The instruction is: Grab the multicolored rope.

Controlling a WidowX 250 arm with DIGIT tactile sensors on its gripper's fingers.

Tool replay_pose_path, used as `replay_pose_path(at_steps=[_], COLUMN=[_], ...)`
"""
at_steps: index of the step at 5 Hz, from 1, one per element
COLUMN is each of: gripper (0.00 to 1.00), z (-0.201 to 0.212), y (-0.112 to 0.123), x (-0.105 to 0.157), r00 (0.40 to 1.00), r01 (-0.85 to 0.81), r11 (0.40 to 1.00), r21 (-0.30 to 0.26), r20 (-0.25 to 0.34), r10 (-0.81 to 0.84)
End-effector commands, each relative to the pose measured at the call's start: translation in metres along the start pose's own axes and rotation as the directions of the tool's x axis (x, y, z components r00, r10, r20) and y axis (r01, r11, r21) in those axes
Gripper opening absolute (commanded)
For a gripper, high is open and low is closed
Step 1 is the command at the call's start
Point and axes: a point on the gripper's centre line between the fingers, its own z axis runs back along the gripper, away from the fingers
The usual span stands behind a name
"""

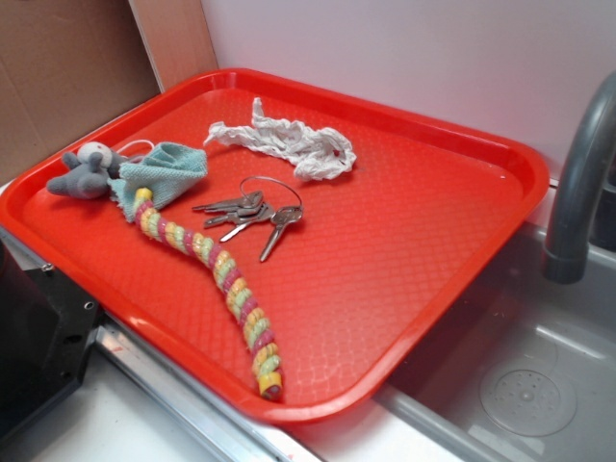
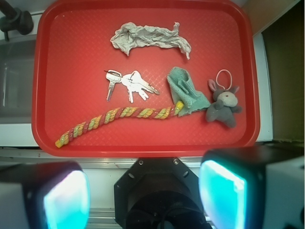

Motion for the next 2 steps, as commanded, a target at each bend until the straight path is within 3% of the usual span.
replay_pose_path(at_steps=[1, 2], gripper=[1.00, 1.00], z=[0.0000, -0.0058], y=[0.0000, -0.0058], x=[0.0000, 0.0028], r00=[1.000, 0.977], r01=[0.000, -0.212], r11=[1.000, 0.977], r21=[0.000, -0.024], r20=[0.000, 0.008], r10=[0.000, 0.212])
